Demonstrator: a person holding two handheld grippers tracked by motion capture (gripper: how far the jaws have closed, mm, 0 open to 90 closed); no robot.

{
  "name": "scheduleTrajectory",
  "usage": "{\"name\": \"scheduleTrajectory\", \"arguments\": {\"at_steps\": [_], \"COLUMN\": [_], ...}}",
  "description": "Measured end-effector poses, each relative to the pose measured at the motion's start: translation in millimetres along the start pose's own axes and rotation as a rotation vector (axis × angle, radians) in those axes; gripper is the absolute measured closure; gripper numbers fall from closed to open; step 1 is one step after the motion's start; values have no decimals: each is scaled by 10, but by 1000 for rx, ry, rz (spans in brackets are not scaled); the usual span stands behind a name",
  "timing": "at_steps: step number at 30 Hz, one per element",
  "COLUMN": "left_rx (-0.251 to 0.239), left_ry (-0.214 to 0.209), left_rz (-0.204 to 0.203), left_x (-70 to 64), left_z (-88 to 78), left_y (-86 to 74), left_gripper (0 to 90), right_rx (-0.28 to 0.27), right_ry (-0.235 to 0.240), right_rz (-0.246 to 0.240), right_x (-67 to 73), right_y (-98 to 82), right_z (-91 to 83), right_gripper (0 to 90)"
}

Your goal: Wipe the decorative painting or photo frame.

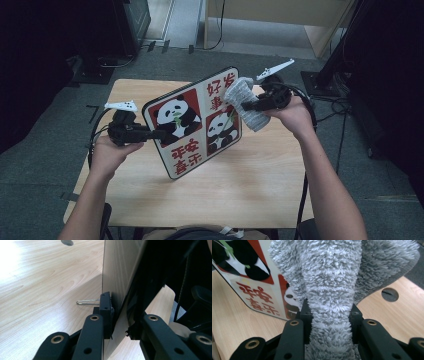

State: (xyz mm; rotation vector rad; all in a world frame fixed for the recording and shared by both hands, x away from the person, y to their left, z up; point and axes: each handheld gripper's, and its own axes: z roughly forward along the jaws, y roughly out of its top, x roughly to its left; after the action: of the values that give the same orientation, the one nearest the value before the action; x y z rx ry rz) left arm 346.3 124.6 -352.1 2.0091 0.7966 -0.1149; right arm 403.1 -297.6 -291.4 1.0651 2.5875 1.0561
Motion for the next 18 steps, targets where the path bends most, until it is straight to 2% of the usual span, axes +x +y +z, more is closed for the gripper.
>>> {"name": "scheduleTrajectory", "arguments": {"at_steps": [18], "left_rx": [-1], "left_ry": [-1], "left_rz": [2], "left_x": [3], "left_z": [0], "left_y": [0], "left_gripper": [785], "right_rx": [-39], "right_ry": [-3], "right_rz": [-62], "right_x": [171], "right_y": [442], "right_z": [-146], "right_gripper": [676]}}
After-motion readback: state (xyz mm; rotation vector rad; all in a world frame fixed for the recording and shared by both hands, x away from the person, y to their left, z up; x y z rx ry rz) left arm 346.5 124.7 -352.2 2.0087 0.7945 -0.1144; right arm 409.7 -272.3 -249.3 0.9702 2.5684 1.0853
